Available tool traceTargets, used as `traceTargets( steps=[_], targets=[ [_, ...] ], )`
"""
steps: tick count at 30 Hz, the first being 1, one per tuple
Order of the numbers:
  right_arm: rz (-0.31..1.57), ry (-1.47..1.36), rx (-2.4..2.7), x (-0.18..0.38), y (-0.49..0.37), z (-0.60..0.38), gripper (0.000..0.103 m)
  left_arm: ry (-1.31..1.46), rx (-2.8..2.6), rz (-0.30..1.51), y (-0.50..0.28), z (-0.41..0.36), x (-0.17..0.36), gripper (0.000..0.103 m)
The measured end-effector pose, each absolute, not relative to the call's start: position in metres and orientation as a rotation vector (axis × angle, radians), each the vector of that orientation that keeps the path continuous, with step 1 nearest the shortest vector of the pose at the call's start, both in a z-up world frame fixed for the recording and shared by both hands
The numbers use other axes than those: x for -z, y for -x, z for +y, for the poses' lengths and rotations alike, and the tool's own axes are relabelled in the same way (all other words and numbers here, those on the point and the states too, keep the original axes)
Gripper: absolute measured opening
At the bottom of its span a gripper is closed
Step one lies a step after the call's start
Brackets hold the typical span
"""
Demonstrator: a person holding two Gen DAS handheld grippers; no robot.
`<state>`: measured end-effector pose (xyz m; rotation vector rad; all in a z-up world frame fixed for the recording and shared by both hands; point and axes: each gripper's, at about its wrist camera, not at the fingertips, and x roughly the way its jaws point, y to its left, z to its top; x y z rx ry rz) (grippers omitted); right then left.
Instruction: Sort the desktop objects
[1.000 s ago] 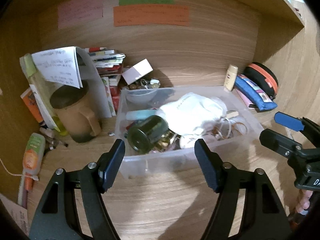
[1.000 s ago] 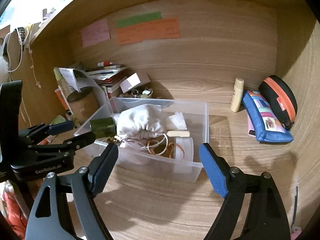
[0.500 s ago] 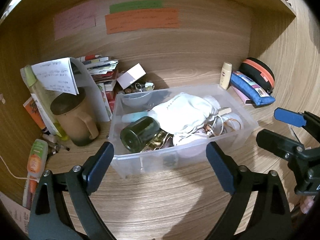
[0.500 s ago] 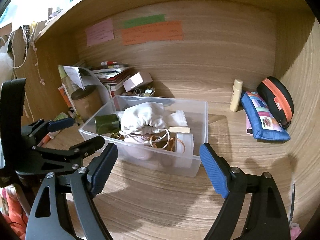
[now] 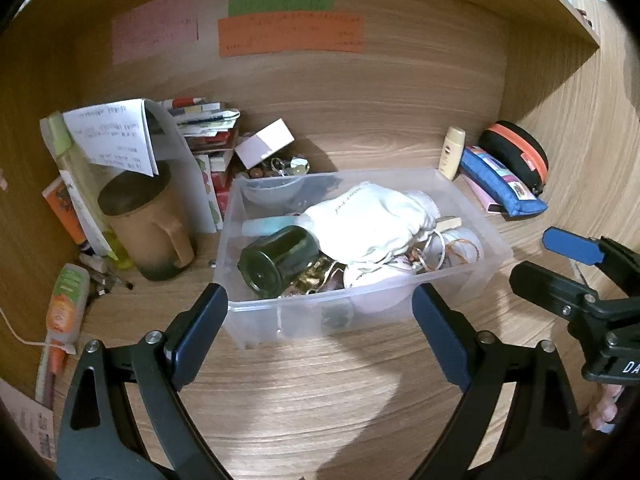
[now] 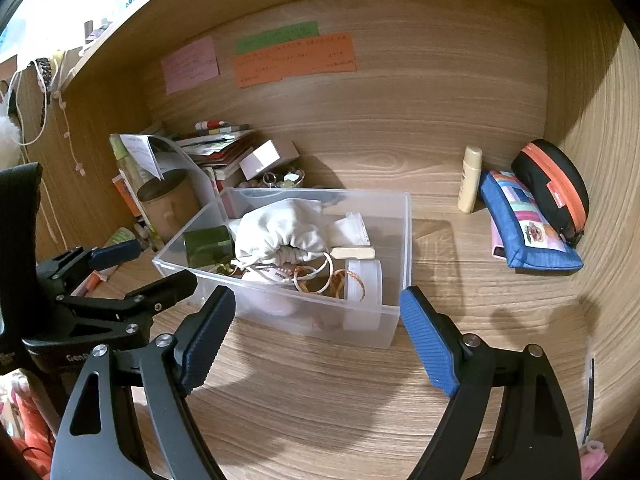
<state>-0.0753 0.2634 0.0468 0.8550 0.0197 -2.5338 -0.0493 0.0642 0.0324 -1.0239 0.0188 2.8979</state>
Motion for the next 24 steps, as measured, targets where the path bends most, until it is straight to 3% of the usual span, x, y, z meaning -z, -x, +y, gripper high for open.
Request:
traceTargets(
  steps=[24],
  targets=[
    [0.003, -0.89, 2.515, -0.0407, 0.081, 0.2605, 0.083, 0.993, -2.924, 0.004, 0.0464, 0.0597, -0.0332, 0.094]
  ],
)
